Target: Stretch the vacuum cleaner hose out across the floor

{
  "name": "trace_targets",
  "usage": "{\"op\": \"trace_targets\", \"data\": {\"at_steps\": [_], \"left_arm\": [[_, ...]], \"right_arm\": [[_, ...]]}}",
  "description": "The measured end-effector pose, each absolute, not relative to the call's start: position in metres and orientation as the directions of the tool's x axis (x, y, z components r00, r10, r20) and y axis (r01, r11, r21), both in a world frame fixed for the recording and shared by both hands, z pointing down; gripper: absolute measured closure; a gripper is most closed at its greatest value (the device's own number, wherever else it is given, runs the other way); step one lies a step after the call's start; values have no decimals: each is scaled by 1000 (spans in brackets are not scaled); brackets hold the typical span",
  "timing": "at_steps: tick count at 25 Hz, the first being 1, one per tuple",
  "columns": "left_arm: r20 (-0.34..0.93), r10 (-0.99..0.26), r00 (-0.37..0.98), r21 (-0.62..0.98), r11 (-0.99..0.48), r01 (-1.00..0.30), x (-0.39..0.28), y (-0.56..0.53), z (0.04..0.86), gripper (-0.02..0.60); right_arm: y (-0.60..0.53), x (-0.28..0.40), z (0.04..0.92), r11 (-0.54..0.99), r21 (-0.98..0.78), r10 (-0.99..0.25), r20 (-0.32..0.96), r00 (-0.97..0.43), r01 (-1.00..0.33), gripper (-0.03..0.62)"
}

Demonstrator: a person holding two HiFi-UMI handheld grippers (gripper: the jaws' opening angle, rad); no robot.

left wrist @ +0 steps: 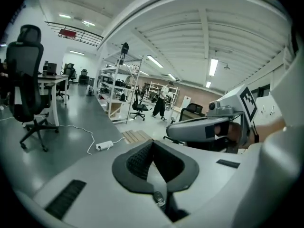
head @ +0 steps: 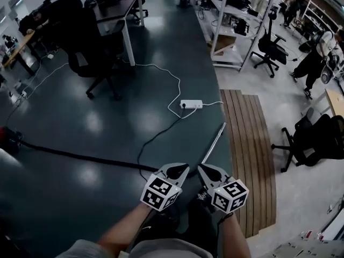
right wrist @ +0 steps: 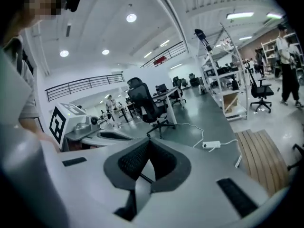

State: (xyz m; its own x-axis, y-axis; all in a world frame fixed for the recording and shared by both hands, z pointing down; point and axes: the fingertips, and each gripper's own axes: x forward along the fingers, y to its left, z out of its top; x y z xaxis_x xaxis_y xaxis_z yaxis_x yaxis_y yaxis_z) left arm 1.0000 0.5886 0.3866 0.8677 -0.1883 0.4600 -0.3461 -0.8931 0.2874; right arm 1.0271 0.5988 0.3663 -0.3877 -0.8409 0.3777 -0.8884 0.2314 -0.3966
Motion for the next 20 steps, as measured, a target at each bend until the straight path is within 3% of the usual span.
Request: {"op": "trace_targets", "data": {"at_steps": [4,9,20], "left_arm": [[420,-315,851,243,-864,-440,955,595,334,574],[371,-424,826,223,-823,-523,924,602,285,574],[238,-631,738,130,-733,-668,946,628,188,574]], "right_arm": [[593,982,301,369,-359,-837,274,-474,-858,588],[604,940,253,487,-321,-791,233,-566,-812,588],[646,954,187,630,-289,-709,163,-686,-720,588]]}}
